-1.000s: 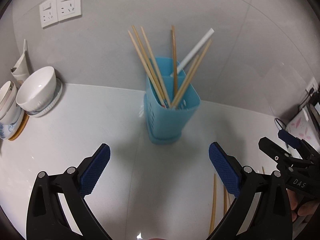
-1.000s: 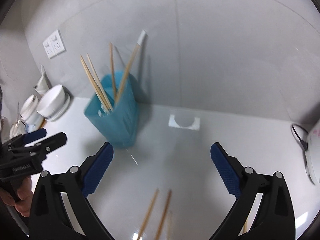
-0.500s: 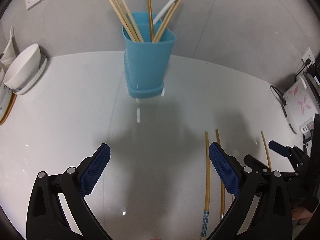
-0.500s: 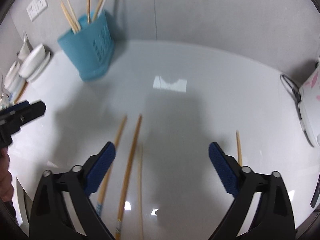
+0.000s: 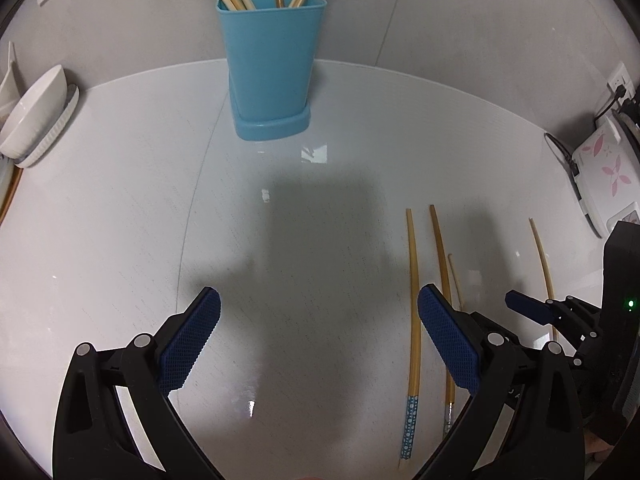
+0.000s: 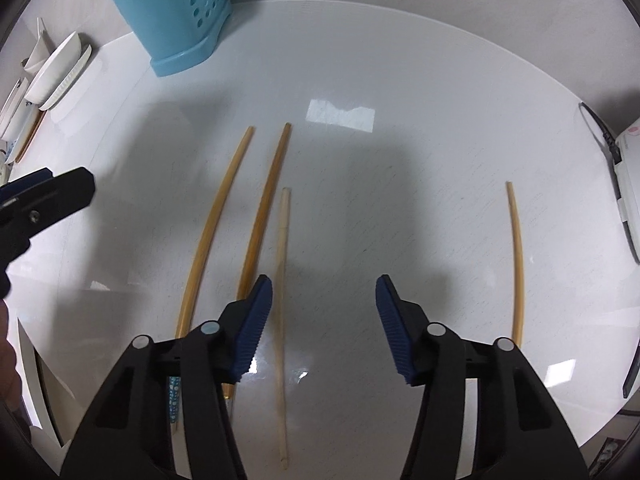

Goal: Organize utensils
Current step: 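Move both open tools back over the remaining chopsticks on the table, then grasp a blue-patterned chopstick with the left tool while the right tool grasps a plain wooden chopstick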

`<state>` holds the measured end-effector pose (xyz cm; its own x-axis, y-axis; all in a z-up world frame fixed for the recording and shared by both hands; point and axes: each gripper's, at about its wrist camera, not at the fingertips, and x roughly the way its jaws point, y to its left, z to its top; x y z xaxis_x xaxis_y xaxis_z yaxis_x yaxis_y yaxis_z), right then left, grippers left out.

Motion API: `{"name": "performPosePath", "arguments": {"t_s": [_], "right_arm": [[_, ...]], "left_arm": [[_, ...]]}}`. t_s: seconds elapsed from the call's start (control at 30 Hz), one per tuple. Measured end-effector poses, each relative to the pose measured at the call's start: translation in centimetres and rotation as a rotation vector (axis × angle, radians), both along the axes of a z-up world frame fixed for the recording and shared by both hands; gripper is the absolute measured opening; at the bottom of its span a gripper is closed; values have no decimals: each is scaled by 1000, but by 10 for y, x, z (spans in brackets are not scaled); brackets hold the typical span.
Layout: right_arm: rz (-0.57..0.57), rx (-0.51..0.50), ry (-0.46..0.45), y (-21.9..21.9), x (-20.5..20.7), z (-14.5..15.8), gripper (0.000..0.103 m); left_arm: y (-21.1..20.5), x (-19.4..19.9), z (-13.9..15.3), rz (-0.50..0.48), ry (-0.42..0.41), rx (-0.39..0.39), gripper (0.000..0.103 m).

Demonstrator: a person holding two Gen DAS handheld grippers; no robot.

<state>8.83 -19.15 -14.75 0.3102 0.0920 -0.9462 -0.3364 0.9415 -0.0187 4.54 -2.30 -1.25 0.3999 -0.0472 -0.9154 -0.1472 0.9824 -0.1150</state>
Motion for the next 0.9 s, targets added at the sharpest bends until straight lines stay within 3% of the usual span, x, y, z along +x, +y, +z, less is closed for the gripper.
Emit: {"name": "performPosePath", "arguments": {"t_s": [0.1, 0.3, 0.37, 0.4, 0.5, 0.9], "right_arm": [[6, -1, 23, 8, 4, -4, 43], [9, -3, 51, 13, 2, -8, 21], [3, -11, 54, 14, 3, -8, 6], [-2, -11, 63, 15, 6, -9, 4], [-19, 15, 102, 11, 5, -9, 4], [-72, 45, 83, -10, 18, 5, 4]], "left_arm": [[-3, 0, -3, -4, 12, 0, 97], [-7, 0, -13, -9, 47, -7, 97], [-10, 0, -18, -17, 64, -23, 97], [-12, 0, -19, -21, 70, -28, 97], [-19, 0, -22, -37, 84, -18, 96], [-55, 6, -46, -100, 155, 26, 95]]}}
